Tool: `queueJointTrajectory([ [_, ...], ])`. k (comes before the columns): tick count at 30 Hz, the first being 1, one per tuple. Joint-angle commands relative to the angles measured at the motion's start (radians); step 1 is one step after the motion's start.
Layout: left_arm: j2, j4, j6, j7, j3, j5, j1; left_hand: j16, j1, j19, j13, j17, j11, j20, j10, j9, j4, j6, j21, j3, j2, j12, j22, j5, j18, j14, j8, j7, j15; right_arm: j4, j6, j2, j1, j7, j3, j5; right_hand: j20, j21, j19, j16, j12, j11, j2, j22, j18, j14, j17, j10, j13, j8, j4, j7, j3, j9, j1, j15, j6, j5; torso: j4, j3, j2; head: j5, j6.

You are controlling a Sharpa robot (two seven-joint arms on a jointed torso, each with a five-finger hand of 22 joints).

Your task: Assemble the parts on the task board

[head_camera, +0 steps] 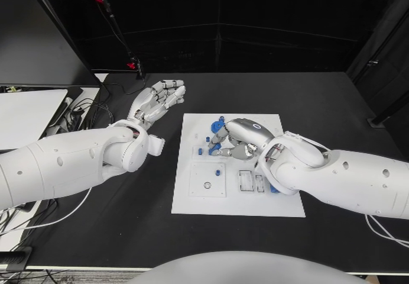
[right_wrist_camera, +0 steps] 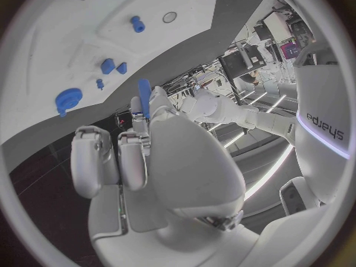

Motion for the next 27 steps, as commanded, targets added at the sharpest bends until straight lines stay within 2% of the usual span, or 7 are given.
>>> queueJointTrajectory([
  [1,0.002,0.001,0.008,0.072,0.001,0.001,0.002,0.006,0.001,0.007,-0.001,-0.001,0.001,0.000,-0.009,-0.001,0.000,-0.008,0.003,-0.006,0.009,0.005,-0.001,0.005,-0.020,-0.008,0.003,0.159,-0.001,-0.007,0.112,0.022,-0.006,0.039,0.000,0.004,-0.008,0.000,0.048,0.006,-0.003,-0.002,0.001,0.197,-0.008,0.071,0.069,0.007,0.001,-0.005,0.002,0.001,0.007,0.000,0.010,-0.004,0.006,0.006,-0.0013,-0.0015,-0.001,0.004,-0.006],
  [5,0.003,0.000,0.009,0.072,0.001,0.001,0.002,0.006,0.001,0.007,-0.001,-0.001,0.001,0.000,-0.009,-0.001,0.000,-0.008,0.003,-0.006,0.009,0.005,-0.001,0.005,-0.020,-0.008,0.003,0.159,-0.001,-0.013,0.167,0.042,-0.018,0.039,0.000,-0.051,-0.008,-0.002,0.047,0.006,-0.004,-0.002,0.002,0.196,-0.008,0.071,0.068,0.007,0.001,-0.005,0.002,0.001,0.007,0.000,0.011,-0.004,0.006,0.006,-0.0014,-0.0013,-0.001,0.004,-0.009],
  [12,0.006,-0.002,0.010,0.071,0.001,0.001,0.002,0.008,0.002,0.007,-0.002,-0.002,0.000,0.000,-0.010,-0.002,0.000,-0.009,0.003,-0.008,0.011,0.007,-0.002,0.007,-0.020,-0.009,0.005,0.159,-0.001,-0.021,0.236,0.061,-0.042,0.035,-0.001,-0.127,-0.008,-0.004,0.046,0.007,-0.006,-0.001,0.002,0.195,-0.007,0.071,0.069,0.007,0.001,-0.007,0.002,0.002,0.007,-0.001,0.011,-0.003,0.005,0.005,-0.0021,-0.0010,-0.001,0.005,-0.015],
  [19,0.007,-0.002,0.011,0.071,0.001,0.001,0.002,0.008,0.002,0.007,-0.002,-0.002,0.000,0.000,-0.010,-0.002,0.000,-0.009,0.003,-0.008,0.011,0.007,-0.002,0.007,-0.020,-0.009,0.005,0.159,-0.001,-0.029,0.261,0.072,-0.059,0.035,-0.001,-0.191,-0.008,-0.004,0.045,0.007,-0.007,-0.001,0.003,0.195,-0.007,0.071,0.070,0.006,0.001,-0.008,0.002,0.002,0.008,-0.001,0.012,-0.003,0.004,0.005,-0.0018,-0.0002,-0.001,0.006,-0.019],
  [27,0.007,-0.003,0.012,0.071,0.001,0.001,0.002,0.009,0.003,0.007,-0.002,-0.003,0.001,0.000,-0.010,-0.002,-0.001,-0.009,0.003,-0.009,0.012,0.008,-0.003,0.009,-0.020,-0.009,0.006,0.159,-0.001,-0.033,0.293,0.079,-0.064,0.028,-0.001,-0.217,-0.007,-0.005,0.045,0.007,-0.010,0.000,0.003,0.195,-0.007,0.071,0.071,0.005,0.001,-0.009,0.003,0.004,0.008,-0.002,0.012,-0.002,0.003,0.005,-0.0028,-0.0010,-0.001,0.004,-0.021],
])
